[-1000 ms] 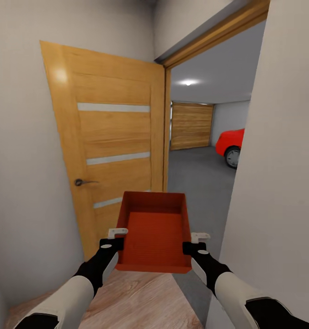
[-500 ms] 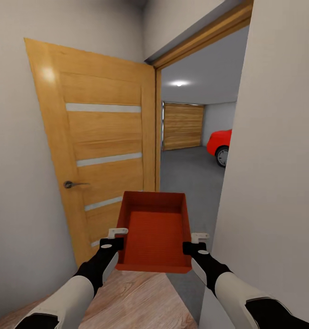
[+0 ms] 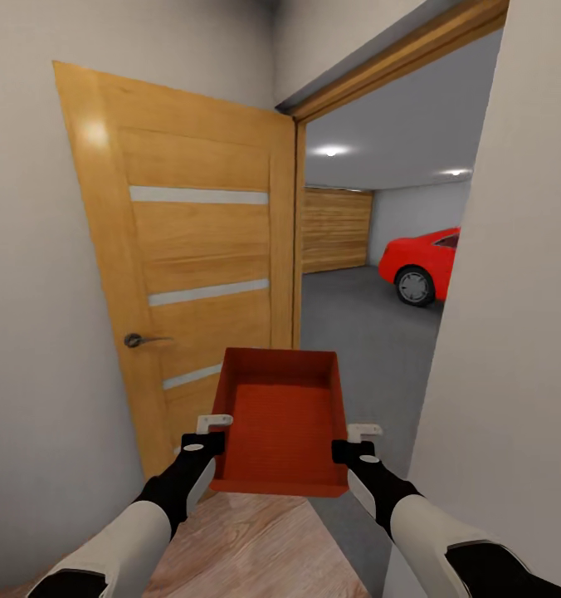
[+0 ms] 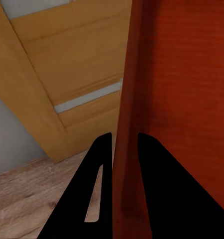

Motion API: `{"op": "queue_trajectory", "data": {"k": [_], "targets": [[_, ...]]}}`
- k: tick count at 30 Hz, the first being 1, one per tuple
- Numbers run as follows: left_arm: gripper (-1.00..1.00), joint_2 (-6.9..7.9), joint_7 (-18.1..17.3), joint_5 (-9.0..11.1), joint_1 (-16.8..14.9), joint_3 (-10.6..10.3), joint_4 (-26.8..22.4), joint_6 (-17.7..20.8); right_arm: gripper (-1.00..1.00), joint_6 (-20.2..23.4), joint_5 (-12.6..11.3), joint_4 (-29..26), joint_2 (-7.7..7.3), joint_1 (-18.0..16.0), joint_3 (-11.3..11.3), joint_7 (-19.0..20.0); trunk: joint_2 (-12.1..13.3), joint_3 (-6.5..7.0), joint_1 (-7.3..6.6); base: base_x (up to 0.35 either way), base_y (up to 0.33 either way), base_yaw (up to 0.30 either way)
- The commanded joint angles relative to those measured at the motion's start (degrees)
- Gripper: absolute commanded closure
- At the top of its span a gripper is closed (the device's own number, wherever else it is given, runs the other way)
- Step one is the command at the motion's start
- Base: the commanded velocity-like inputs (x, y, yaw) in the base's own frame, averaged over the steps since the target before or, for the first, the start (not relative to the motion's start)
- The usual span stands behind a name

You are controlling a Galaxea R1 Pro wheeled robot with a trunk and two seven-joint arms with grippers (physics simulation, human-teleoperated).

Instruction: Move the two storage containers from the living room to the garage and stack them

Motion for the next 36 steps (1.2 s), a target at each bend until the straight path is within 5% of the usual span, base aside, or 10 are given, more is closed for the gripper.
{"op": "queue_trajectory", "data": {"k": [1, 27, 36], "targets": [[1.00, 1.24, 1.6, -0.7, 0.0, 0.1, -0.1, 0.6, 1.00, -0.1, 0.1, 0.0, -1.06, 0.0, -0.1, -0.4, 0.0, -0.02, 0.04, 0.182, 0.277, 0.000], [1.00, 1.24, 1.6, -0.7, 0.0, 0.0, -0.3, 0.4, 1.00, 0.0, 0.0, 0.0, -0.88, 0.0, -0.2, -0.4, 0.0, 0.58, 0.04, 0.063, 0.093, -0.224], [1.00, 1.24, 1.6, -0.7, 0.0, 0.0, -0.3, 0.4, 1.00, -0.3, 0.3, 0.3, -1.08, 0.0, -0.1, -0.4, 0.0, 0.60, 0.04, 0.189, 0.266, -0.029]]}}
